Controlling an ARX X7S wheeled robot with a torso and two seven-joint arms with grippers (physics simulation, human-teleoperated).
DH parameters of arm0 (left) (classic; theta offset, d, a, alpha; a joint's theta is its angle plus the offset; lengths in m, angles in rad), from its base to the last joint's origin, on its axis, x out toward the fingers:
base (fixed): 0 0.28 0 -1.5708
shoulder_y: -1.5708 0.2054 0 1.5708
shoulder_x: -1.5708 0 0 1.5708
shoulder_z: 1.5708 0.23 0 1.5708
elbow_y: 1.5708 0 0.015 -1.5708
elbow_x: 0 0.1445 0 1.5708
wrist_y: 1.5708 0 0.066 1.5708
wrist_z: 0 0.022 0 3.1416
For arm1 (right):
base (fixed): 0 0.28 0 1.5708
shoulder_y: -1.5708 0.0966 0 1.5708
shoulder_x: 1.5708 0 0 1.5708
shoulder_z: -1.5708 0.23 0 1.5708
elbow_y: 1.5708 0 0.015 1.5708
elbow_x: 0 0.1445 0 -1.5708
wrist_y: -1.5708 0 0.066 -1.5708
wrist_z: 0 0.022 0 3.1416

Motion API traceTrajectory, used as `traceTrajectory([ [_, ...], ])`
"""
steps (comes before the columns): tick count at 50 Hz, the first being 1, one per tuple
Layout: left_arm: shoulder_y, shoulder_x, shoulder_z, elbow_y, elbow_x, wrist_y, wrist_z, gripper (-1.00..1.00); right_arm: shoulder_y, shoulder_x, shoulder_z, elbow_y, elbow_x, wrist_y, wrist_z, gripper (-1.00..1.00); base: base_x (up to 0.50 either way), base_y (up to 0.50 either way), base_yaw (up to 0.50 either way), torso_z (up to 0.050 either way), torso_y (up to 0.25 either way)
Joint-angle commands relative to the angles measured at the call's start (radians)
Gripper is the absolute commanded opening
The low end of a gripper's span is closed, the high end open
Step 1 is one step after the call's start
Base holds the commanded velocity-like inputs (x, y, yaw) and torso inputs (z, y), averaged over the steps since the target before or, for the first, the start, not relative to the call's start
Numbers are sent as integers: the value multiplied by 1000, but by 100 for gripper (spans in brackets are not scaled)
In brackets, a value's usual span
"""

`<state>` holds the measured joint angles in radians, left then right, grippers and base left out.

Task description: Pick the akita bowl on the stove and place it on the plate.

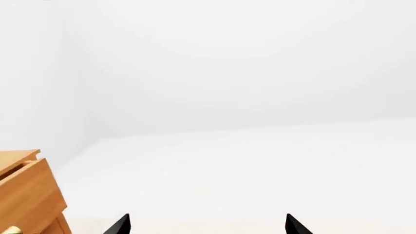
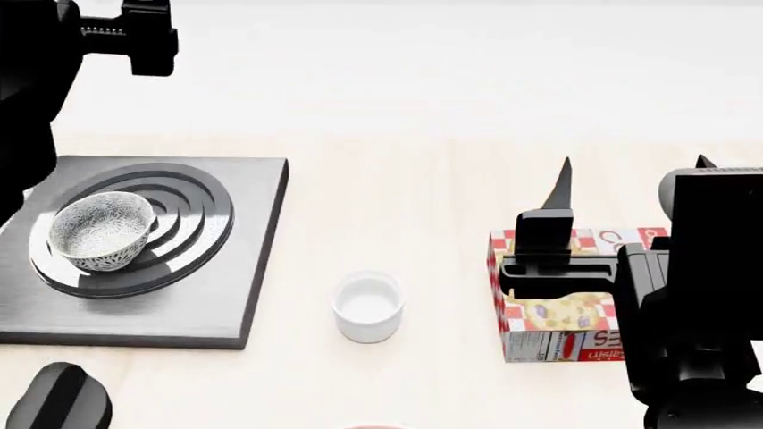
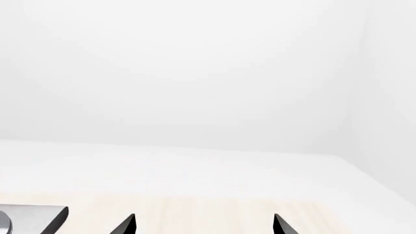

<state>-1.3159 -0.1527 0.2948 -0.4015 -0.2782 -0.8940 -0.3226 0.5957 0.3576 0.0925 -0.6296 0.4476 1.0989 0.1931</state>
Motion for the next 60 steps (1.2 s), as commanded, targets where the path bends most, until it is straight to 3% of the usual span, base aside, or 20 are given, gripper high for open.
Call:
traceTrajectory([
  [1,-135,-4,52,-215,30,38,61,100,-2,2,-2,0,3,-3,4,100,0,0,0,0,0],
  [9,-154,-25,106,-278,49,35,111,100,1,4,-3,0,7,0,6,100,0,0,0,0,0],
  [19,-143,-18,57,-327,24,43,84,100,2,5,-5,-2,11,3,10,100,0,0,0,0,0],
  [26,-131,-26,58,-315,13,36,99,100,-2,8,-8,4,10,-8,10,100,0,0,0,0,0],
  [33,-117,-53,130,-275,31,56,175,100,-1,10,-8,4,13,-8,11,100,0,0,0,0,0],
  [60,-27,-77,99,-186,-10,175,203,100,-1,14,-10,3,23,-9,20,100,0,0,0,0,0],
])
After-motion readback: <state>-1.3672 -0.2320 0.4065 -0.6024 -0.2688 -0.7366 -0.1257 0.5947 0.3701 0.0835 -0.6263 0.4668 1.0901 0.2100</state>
